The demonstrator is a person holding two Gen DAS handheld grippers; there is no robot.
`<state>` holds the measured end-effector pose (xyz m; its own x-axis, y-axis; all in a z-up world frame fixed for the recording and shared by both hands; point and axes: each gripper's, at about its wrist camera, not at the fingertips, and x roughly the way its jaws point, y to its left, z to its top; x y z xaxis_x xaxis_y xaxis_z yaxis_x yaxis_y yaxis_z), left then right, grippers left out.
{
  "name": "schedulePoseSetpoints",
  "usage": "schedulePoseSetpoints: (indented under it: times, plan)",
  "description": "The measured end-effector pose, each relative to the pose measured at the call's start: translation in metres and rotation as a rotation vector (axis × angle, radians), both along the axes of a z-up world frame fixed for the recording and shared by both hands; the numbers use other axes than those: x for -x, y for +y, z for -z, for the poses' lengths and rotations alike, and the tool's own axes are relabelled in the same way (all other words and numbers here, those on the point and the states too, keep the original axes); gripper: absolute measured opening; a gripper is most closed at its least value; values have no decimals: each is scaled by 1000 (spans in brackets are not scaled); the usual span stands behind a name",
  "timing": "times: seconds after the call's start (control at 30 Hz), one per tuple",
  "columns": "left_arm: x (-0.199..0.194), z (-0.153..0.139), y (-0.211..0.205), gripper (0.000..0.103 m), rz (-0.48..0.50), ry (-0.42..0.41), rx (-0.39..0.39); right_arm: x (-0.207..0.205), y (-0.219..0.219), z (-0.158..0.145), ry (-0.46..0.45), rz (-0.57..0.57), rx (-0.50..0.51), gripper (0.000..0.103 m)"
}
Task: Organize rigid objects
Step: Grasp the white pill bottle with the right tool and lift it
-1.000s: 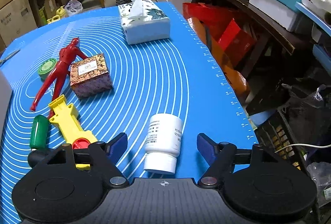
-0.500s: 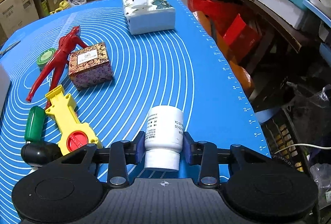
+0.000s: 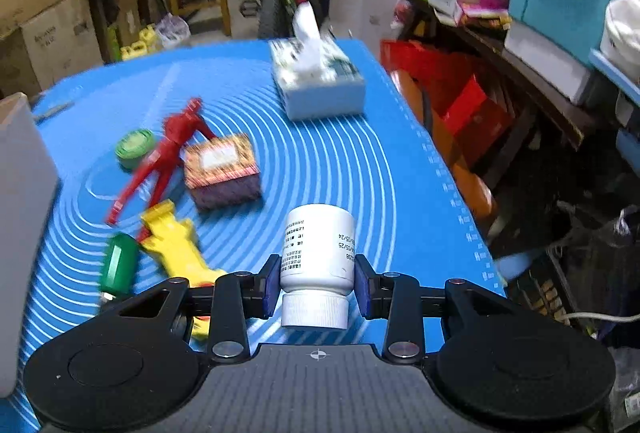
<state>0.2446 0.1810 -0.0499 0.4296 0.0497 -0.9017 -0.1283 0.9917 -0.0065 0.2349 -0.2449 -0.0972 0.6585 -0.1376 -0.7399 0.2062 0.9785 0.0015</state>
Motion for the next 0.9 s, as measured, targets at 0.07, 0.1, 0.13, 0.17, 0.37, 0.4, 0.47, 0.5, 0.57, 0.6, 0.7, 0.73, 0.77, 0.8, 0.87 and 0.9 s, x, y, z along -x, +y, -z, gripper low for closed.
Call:
schedulePoseSetpoints:
  times: [0.07,0.1,0.13,0.17,0.37,0.4,0.47,0.5,0.57,0.6,0.7,0.73,0.77,0.8,0.87,0.9]
  plan:
    - [0,0,0,6,0,0,0,2,6,-11,-37,-14,-7,44]
    - [0,0,1,6,0,0,0,3,10,-17,-54,-22,-14,44]
    - [0,0,1,6,0,0,0,3,14,-23,-73,-32,-23,44]
    - [0,0,0,6,0,0,-1,3,19,-29,-89,-42,-32,44]
    - [0,1,-4,6,-2,0,-7,-1,58,-60,-182,-126,-74,44]
    - [0,1,-5,6,-3,0,-7,-2,65,-65,-196,-140,-82,44]
    - [0,1,-4,6,-2,0,-8,-4,80,-75,-227,-171,-95,44]
    - [0,1,-4,6,-2,-1,-8,-5,88,-79,-241,-188,-101,44]
    - [0,1,-4,6,-1,0,-9,-7,105,-89,-265,-224,-111,44]
    - [0,1,-4,6,0,0,-9,-9,113,-93,-276,-243,-114,44]
    - [0,1,-4,6,0,0,-10,-14,138,-102,-299,-298,-121,44]
    - [0,1,-4,6,-1,0,-10,-17,147,-104,-301,-318,-124,44]
    - [0,1,-3,6,-2,0,-9,-19,155,-104,-300,-337,-129,44]
    - [0,1,-3,6,-2,0,-10,-22,163,-105,-296,-356,-133,44]
    - [0,1,-3,6,0,0,-12,-28,181,-105,-284,-394,-134,44]
    - [0,0,-3,6,0,-1,-13,-29,188,-104,-279,-409,-131,44]
